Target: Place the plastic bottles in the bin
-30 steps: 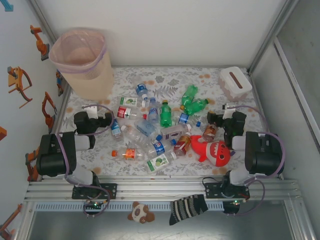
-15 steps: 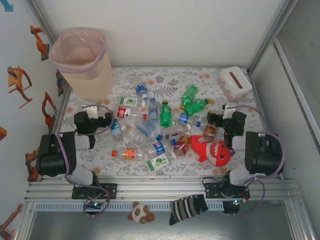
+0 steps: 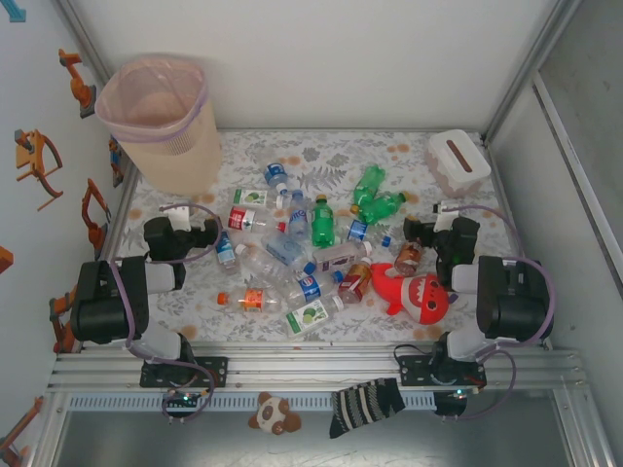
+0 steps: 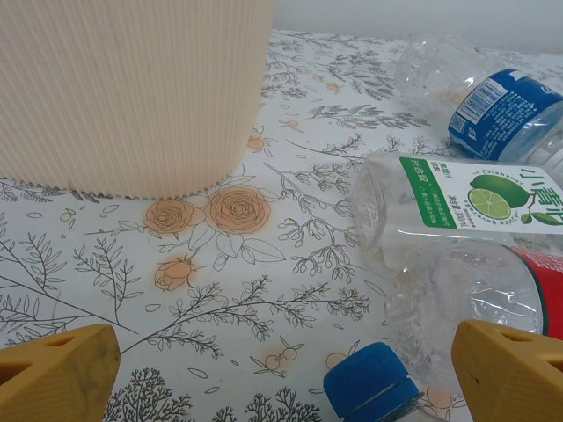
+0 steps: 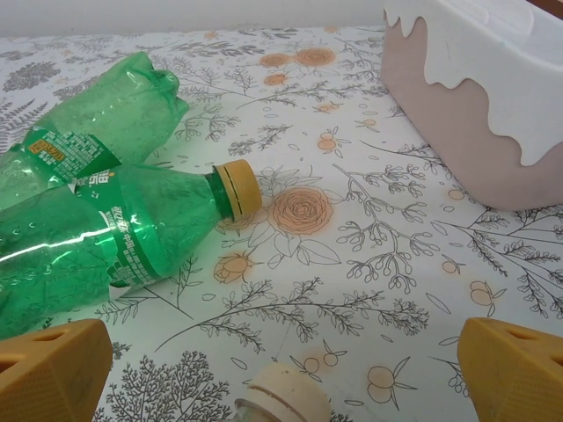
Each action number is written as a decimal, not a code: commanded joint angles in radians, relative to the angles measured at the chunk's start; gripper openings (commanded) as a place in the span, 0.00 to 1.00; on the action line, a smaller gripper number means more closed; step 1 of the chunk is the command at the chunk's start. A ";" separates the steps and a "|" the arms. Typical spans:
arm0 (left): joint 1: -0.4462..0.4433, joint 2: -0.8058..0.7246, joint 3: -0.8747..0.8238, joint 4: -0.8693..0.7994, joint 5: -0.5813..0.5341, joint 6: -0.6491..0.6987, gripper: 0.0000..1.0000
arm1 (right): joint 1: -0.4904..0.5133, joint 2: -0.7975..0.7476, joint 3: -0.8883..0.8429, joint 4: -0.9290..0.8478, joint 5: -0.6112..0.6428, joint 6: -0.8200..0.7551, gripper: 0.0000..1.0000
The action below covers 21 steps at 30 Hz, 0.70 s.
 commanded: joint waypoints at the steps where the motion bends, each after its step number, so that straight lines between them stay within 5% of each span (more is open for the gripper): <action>1: 0.000 -0.025 0.003 -0.004 0.019 0.017 0.97 | -0.003 -0.028 0.025 -0.035 0.023 0.003 0.99; 11: -0.007 -0.058 -0.011 0.001 -0.047 -0.002 0.97 | -0.001 -0.134 0.045 -0.159 0.059 0.017 0.96; 21: -0.081 -0.229 0.093 -0.378 -0.283 -0.021 0.97 | 0.006 -0.299 0.160 -0.494 0.166 0.078 0.91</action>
